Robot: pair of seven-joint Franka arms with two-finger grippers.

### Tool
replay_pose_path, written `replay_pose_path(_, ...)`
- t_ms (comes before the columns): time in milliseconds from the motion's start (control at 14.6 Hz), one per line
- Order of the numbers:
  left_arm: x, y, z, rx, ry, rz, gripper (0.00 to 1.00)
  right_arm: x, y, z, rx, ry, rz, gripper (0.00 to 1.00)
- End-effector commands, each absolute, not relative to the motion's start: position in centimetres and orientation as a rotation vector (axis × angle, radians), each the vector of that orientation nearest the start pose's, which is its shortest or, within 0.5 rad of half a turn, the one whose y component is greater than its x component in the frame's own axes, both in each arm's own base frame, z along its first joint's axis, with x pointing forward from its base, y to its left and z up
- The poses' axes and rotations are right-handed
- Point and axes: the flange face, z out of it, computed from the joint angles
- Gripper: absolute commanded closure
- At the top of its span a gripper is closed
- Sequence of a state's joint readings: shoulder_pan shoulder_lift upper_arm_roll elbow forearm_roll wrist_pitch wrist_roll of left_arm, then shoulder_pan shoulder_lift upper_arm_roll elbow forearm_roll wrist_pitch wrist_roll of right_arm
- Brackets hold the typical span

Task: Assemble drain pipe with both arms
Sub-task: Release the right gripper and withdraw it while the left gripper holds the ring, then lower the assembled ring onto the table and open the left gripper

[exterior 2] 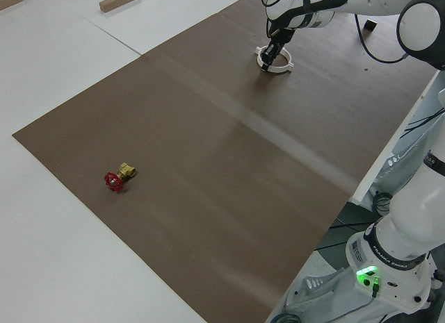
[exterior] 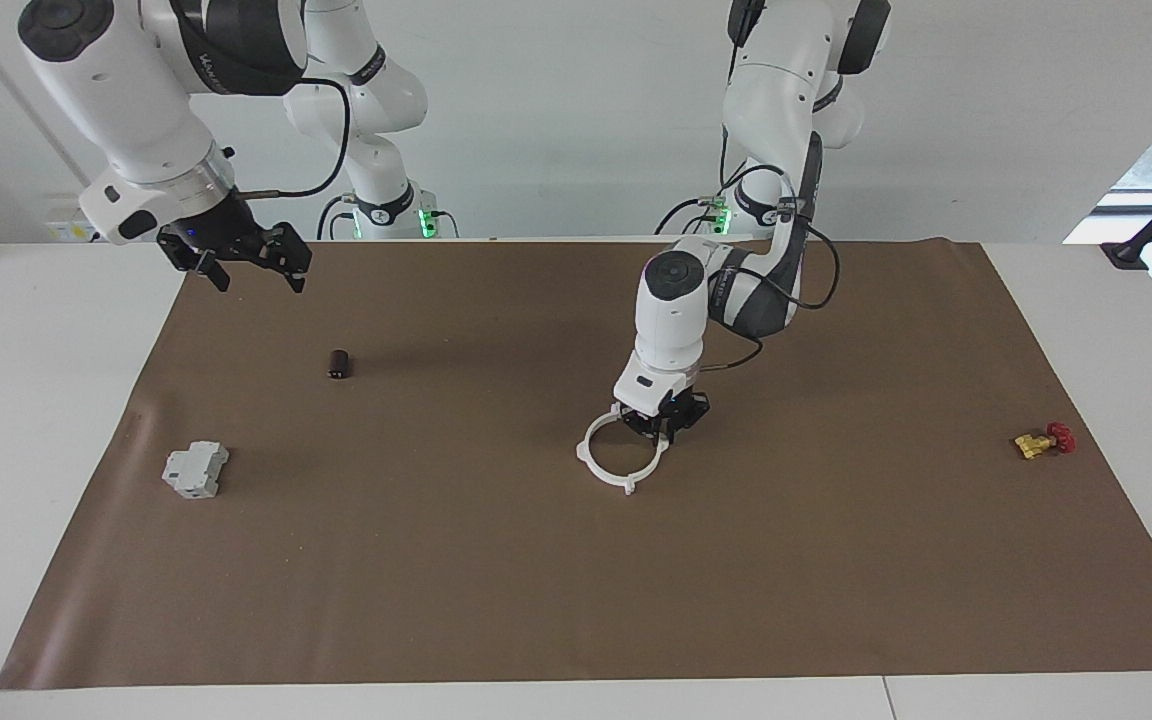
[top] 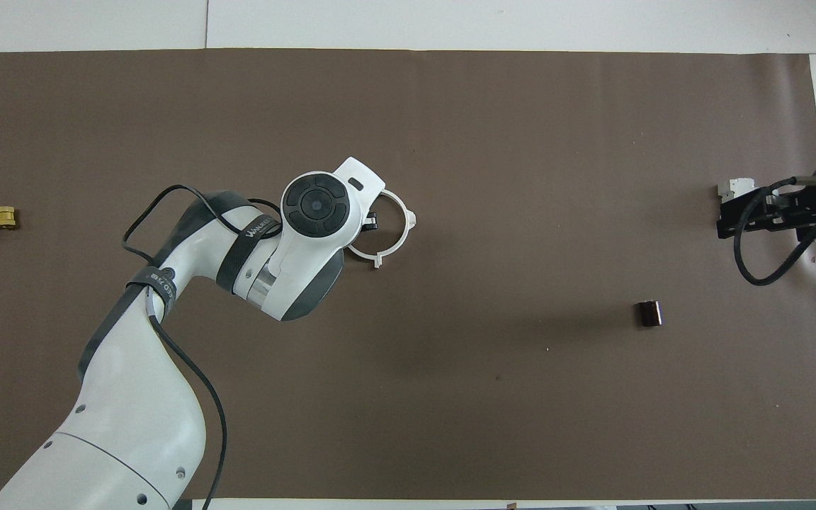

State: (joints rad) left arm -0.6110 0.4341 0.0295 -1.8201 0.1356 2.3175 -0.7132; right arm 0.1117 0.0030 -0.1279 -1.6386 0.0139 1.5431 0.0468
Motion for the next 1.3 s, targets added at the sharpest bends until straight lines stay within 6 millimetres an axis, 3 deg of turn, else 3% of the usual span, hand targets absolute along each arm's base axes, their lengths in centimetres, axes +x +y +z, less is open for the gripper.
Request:
replay_pose_path(0, 53.4, -36.1, 30.0, -3.07, -0.1, -0.197, 1.0, 55.1, -1.1, 59.1, -3.137, 0.075, 0.135, 0.0)
replay_pose_path(615, 53.9, -35.6, 30.1, -3.077, -0.117, -0.21, 1.0, 55.6, -4.5, 59.4, -3.137, 0.034, 0.065, 0.0)
replay_pose_path(751, 54.1, -35.6, 30.2, -3.086, -0.106, -0.23, 0.01, 55.5, -4.5, 59.5, -3.132, 0.032, 0.066, 0.0)
replay_pose_path(1093, 54.6, -35.5, 30.8, -3.093, -0.109, -0.25, 0.0, 55.2, -4.2, 60.0, -3.117, 0.027, 0.062, 0.0)
replay_pose_path(1229, 55.2, -34.2, 32.6, -3.093, -0.142, -0.267, 0.0, 55.1, -3.7, 60.3, -3.115, 0.025, 0.062, 0.0)
